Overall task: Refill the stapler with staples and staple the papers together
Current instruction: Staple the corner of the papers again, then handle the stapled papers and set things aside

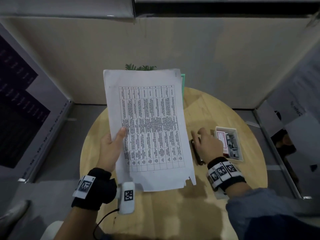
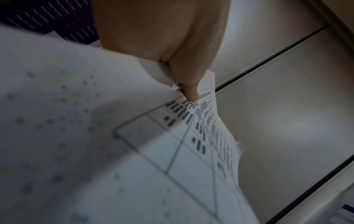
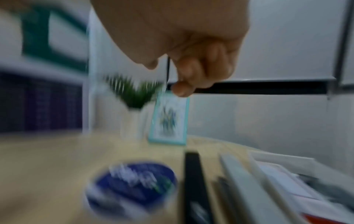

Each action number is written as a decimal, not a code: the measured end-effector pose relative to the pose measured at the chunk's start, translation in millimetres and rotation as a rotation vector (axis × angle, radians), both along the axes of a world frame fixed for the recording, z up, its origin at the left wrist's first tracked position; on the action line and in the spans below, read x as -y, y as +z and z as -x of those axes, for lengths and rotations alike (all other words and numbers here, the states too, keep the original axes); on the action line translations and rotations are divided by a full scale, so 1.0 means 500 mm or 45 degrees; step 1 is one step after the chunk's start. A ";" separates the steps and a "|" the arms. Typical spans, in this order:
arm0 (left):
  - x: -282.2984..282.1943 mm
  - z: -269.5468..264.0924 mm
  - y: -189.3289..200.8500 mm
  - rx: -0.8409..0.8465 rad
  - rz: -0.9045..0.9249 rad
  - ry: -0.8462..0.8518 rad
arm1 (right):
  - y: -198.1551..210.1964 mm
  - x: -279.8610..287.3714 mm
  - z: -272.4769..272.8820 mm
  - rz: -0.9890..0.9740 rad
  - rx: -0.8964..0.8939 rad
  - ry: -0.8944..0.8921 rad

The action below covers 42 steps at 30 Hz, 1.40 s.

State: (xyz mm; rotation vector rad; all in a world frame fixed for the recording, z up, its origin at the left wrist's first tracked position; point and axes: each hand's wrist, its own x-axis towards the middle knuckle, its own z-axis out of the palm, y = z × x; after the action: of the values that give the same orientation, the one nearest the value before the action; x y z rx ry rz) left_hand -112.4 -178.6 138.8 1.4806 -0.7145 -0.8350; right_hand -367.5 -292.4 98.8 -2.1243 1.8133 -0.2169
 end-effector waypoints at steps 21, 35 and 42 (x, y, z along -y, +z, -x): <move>0.012 0.263 0.124 -0.039 0.113 -0.275 | 0.168 -0.169 -0.008 0.878 0.394 0.538; -0.004 0.261 0.173 -0.295 0.104 -0.605 | 0.179 -0.160 0.051 0.840 1.058 0.422; -0.012 0.263 0.188 -0.167 0.077 -0.585 | 0.180 -0.163 0.049 0.744 1.231 0.416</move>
State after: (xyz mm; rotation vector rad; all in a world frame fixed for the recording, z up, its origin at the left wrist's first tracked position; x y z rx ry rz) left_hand -243.9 -172.5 232.9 1.2095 -0.9894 -1.2343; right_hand -391.8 -210.8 188.6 -2.0059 0.8693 -1.5187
